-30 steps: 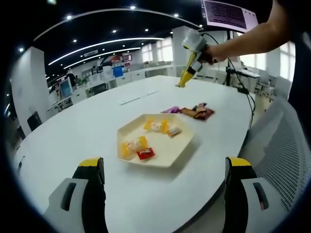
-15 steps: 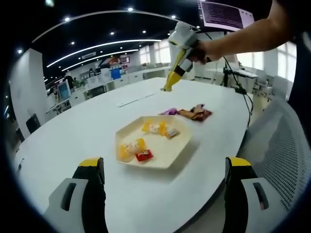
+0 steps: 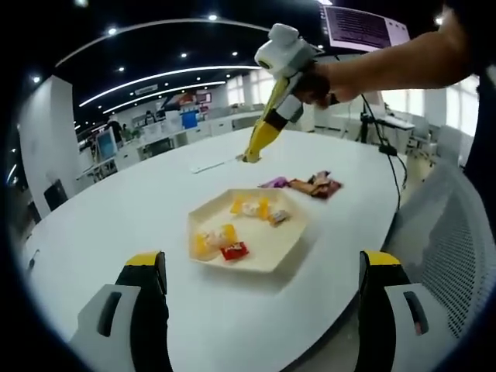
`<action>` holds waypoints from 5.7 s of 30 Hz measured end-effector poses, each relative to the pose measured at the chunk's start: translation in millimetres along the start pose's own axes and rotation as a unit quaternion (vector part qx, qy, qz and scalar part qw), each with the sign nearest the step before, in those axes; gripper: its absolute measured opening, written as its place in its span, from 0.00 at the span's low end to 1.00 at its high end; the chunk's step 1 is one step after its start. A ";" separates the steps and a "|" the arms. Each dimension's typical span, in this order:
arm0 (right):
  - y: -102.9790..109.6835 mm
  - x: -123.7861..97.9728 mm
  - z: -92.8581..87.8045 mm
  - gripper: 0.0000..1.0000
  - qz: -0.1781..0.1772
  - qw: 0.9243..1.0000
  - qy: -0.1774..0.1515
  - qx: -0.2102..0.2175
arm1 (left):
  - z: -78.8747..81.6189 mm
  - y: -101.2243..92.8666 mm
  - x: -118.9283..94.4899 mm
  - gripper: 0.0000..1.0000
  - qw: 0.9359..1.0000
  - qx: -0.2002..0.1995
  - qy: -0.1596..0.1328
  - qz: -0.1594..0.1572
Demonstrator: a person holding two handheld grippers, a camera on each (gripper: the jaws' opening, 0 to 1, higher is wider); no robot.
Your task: Place the target food into the container with the food tongs after gripping and lifting it, then release it inside without dropping or visibly crushing the food.
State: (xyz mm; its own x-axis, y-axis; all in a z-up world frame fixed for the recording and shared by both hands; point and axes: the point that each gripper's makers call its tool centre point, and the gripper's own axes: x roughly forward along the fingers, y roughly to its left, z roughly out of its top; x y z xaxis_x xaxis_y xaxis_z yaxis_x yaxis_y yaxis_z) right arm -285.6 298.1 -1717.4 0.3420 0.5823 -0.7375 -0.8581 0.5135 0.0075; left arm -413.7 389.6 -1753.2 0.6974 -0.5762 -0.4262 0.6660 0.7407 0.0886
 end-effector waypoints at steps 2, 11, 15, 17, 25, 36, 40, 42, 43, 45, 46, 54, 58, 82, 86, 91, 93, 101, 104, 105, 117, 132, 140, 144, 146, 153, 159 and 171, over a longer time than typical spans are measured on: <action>6.5 2.6 2.9 0.21 0.003 1.000 0.000 -0.004 | -1.0 -1.5 0.2 1.00 1.000 0.002 0.003 -0.004; 24.7 12.1 9.3 0.22 0.018 1.000 -0.002 -0.011 | -1.3 -3.4 0.8 1.00 1.000 0.006 0.003 -0.009; 29.1 10.6 12.2 0.24 0.030 0.999 -0.006 -0.012 | -1.3 -3.7 0.9 1.00 1.000 0.005 0.003 -0.010; 34.2 9.9 12.0 0.24 0.048 0.999 -0.004 -0.009 | -1.4 -4.1 1.0 1.00 1.000 0.005 0.002 -0.011; 22.8 -1.5 19.0 0.25 0.031 0.999 -0.018 -0.017 | -1.5 -4.1 1.2 1.00 1.000 0.007 0.003 -0.011; 15.5 -14.6 20.1 0.26 0.024 0.999 -0.029 -0.022 | -1.8 -4.9 1.5 1.00 1.000 0.009 0.004 -0.012; 11.4 -17.5 17.1 0.26 0.020 0.999 -0.027 -0.028 | -2.2 -5.1 1.5 1.00 1.000 0.011 0.005 -0.012; 9.4 -19.1 16.5 0.26 0.021 0.999 -0.028 -0.025 | -2.3 -4.7 1.4 1.00 1.000 0.011 0.006 -0.011; 8.1 -20.0 16.3 0.26 0.020 0.999 -0.029 -0.023 | -2.4 -4.8 1.5 1.00 1.000 0.010 0.006 -0.011; 6.3 -20.7 15.7 0.26 0.019 0.999 -0.029 -0.023 | -2.8 -5.0 1.6 1.00 1.000 0.011 0.007 -0.011; 5.5 -21.7 15.7 0.26 0.018 0.999 -0.030 -0.023 | -2.8 -5.0 1.5 1.00 1.000 0.012 0.007 -0.011; -7.5 -34.3 -0.7 0.26 0.008 0.999 -0.023 -0.038 | -3.7 -5.7 2.3 1.00 1.000 0.011 0.009 -0.014; -16.3 -43.7 -15.1 0.26 0.002 0.999 -0.017 -0.035 | -3.9 -6.2 2.8 1.00 1.000 0.011 0.010 -0.015; -90.5 -88.3 -105.5 0.27 -0.050 0.999 0.004 0.006 | -9.4 -3.9 4.6 1.00 1.000 0.014 0.022 -0.010; -98.1 -88.8 -113.7 0.27 -0.054 0.998 0.002 0.016 | -10.8 -3.8 5.0 1.00 1.000 0.013 0.026 -0.010; -105.8 -87.5 -124.8 0.27 -0.056 0.998 0.006 0.016 | -12.6 -3.2 5.2 1.00 0.999 0.012 0.030 -0.010; -110.2 -84.8 -130.8 0.27 -0.057 0.998 0.008 0.022 | -13.3 -3.2 5.3 1.00 0.999 0.012 0.031 -0.010; -121.9 -74.6 -154.9 0.27 -0.061 0.997 0.019 0.041 | -16.2 -2.6 5.8 1.00 0.999 0.011 0.038 -0.008; -124.3 -70.5 -163.3 0.27 -0.062 0.997 0.026 0.041 | -17.9 -2.5 6.0 1.00 0.999 0.014 0.043 -0.007; -126.4 -68.5 -169.1 0.27 -0.065 0.996 0.035 0.040 | -16.8 -2.7 6.0 1.00 0.999 0.013 0.042 -0.007; -127.0 -50.6 -197.4 0.27 -0.056 0.996 0.075 0.012 | -19.4 -1.5 6.5 1.00 0.999 0.010 0.047 -0.004; -112.6 -44.4 -212.2 0.28 -0.042 0.994 0.100 -0.021 | -21.2 -2.7 7.2 1.00 0.999 0.010 0.051 -0.007; -105.4 -30.6 -202.4 0.27 -0.011 0.991 0.108 -0.073 | -22.1 -3.3 7.5 1.00 0.999 0.008 0.053 -0.009; -99.8 -22.1 -201.5 0.27 0.004 0.984 0.116 -0.132 | -22.4 -2.6 7.5 1.00 0.999 0.007 0.053 -0.008; -98.2 -19.8 -202.7 0.26 0.004 0.983 0.124 -0.133 | -22.4 -2.5 7.7 1.00 0.999 0.007 0.053 -0.008; -112.4 -25.5 -205.5 0.21 -0.030 0.990 0.136 -0.037 | -22.1 -2.0 7.7 1.00 0.999 0.006 0.052 -0.008; -119.2 -32.4 -206.5 0.22 -0.044 0.991 0.128 -0.008 | -21.9 -2.8 7.9 1.00 0.999 0.006 0.051 -0.010; -112.5 -21.8 -202.3 0.25 -0.016 0.985 0.139 -0.104 | -23.2 -2.3 7.8 1.00 0.999 0.005 0.053 -0.009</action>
State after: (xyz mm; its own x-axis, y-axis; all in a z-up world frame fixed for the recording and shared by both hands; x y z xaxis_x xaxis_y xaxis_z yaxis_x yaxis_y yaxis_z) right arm -274.0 100.1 -1838.8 0.2765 0.3585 -0.8916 -0.9182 0.3723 -0.1351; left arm -415.9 391.4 -1777.6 0.6537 -0.5491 -0.5207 0.6812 0.7267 0.0890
